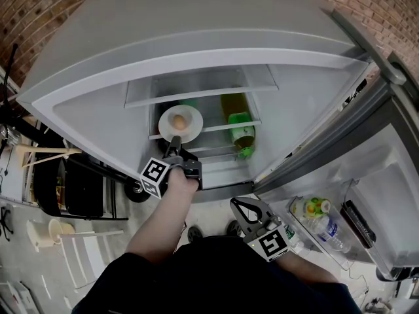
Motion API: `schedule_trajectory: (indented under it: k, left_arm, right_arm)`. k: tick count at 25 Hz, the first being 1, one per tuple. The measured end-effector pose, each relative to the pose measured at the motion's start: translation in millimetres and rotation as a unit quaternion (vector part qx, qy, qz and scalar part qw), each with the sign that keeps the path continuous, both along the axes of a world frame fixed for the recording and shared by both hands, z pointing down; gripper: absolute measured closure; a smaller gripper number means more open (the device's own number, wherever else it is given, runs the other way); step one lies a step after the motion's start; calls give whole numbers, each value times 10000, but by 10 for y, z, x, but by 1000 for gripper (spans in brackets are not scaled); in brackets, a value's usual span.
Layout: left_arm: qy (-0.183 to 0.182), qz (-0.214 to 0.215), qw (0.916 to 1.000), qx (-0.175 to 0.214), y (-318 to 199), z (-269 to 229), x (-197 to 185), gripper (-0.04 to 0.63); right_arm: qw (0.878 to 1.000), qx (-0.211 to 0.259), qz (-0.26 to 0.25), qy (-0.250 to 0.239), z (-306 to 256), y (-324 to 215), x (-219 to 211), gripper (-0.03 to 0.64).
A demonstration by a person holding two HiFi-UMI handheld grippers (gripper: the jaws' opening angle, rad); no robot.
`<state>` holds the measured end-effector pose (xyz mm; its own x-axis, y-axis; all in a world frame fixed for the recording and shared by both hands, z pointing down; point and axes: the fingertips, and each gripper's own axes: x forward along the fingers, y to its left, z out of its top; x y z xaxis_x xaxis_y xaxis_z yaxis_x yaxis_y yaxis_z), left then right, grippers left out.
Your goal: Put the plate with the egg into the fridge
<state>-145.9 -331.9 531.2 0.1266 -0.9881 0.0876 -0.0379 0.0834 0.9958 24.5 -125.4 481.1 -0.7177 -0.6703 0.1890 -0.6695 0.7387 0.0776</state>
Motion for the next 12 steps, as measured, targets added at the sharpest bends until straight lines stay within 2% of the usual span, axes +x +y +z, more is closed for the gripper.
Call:
schedule_trajectory:
  k: [12]
  left_arm:
    - [38, -131, 9999, -32, -39, 43, -84, 578]
  right_arm:
    - [10000, -18, -4, 15, 20, 14, 21, 607]
